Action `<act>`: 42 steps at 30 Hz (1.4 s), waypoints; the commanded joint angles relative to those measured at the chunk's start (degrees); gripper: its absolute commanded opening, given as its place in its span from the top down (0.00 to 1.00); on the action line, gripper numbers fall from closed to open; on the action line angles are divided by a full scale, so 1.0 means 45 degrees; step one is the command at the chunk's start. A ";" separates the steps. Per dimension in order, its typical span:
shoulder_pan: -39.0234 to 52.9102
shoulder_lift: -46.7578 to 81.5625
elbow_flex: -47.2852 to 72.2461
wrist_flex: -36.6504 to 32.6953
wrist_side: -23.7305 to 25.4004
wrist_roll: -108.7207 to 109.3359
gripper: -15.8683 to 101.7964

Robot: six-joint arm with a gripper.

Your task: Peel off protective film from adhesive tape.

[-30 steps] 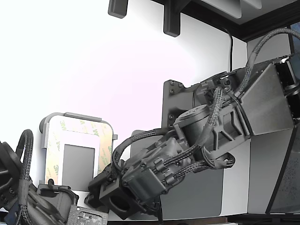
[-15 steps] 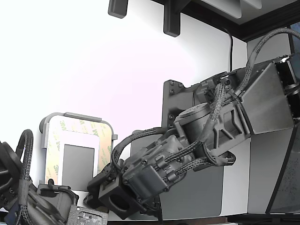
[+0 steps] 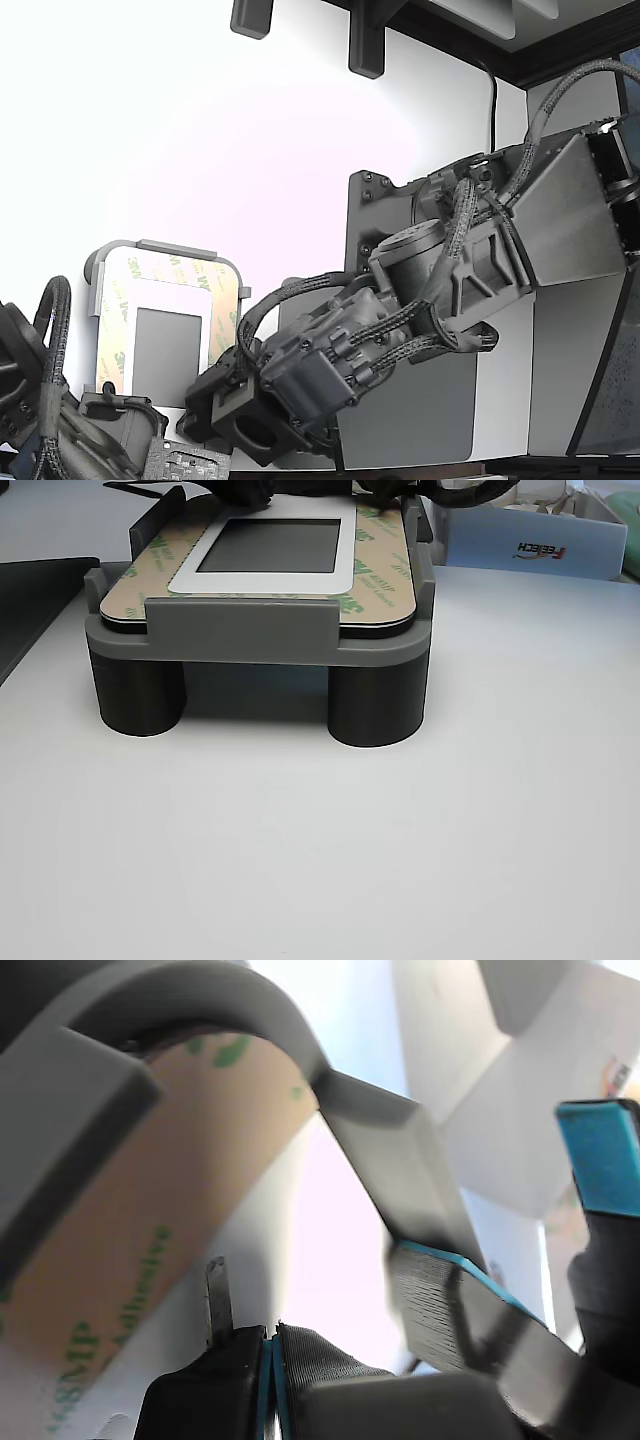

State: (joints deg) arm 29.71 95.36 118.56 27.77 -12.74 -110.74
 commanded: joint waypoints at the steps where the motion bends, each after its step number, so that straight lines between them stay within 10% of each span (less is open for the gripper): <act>1: -0.0176 0.0391 -0.0254 -0.0117 -0.0020 -0.0059 0.88; 42: -0.0020 0.0313 -0.0156 -0.0352 0.0078 0.0078 0.91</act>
State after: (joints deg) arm 30.06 95.80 119.18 26.37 -12.48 -110.30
